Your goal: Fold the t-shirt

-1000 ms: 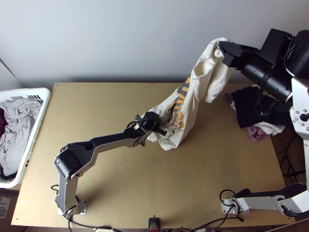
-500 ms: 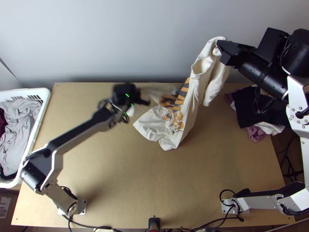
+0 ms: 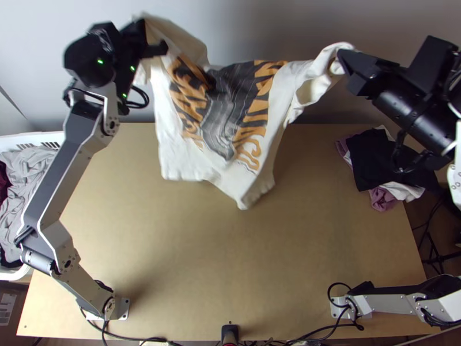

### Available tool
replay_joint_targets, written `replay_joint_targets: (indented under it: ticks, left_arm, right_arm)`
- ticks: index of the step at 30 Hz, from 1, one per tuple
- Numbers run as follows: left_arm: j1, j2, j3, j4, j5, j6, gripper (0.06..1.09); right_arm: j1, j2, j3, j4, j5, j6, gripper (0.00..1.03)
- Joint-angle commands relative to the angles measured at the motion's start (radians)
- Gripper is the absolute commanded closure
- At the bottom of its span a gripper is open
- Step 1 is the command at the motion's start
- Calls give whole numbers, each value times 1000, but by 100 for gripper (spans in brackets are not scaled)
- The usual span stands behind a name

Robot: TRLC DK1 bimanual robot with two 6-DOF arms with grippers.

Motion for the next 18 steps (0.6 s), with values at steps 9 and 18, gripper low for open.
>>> replay_joint_targets:
  ticks: [9, 18]
  left_arm:
    - [-38, -167, 149, -50, -62, -73, 105]
    - [-52, -179, 146, -6, -60, -49, 105]
  right_arm:
    - [-2, -115, 37, -145, -165, 95, 100]
    - [168, -143, 28, -240, -282, 164, 100]
